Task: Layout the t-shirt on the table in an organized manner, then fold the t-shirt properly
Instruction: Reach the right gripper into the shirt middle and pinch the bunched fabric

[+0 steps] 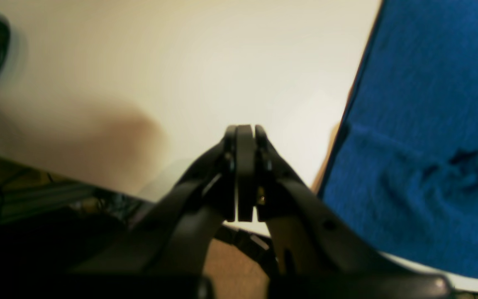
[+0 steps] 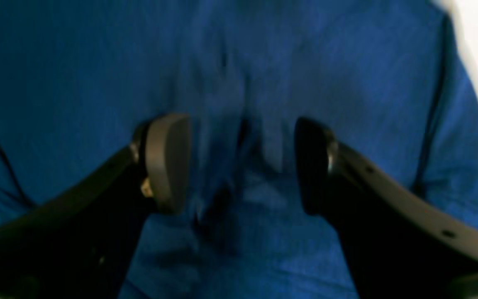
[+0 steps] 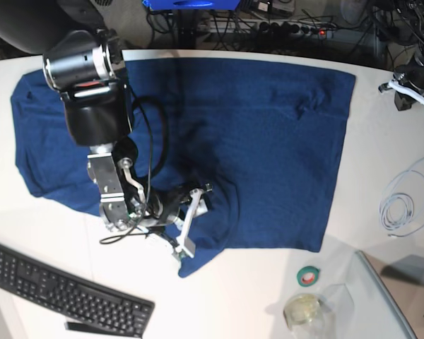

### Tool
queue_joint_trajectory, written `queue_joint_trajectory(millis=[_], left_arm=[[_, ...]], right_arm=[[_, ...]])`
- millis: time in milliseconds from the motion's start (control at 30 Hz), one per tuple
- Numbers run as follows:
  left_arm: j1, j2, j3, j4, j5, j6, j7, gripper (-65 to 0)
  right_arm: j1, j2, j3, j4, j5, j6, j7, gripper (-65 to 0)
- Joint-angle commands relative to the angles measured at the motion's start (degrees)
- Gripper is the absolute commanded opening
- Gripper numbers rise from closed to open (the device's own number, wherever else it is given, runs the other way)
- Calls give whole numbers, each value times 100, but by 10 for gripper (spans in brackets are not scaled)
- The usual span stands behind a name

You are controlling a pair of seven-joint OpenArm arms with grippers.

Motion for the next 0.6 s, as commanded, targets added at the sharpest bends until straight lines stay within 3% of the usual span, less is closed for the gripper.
queue_joint_trajectory(millis=[0,467,567], left_arm=[[-18,-100,-34,50,-83,-11,-109,-650],[-62,-74,19,32,-75,-11,-109,-650],[-62,-74,19,32,-75,-11,-109,-650]], right_arm=[[114,-27,-36,-10,34,-8,63,-275],[105,-45,-45,-467,43,-8,371,-291],[105,-54,-45,-467,43,-8,335,-419]])
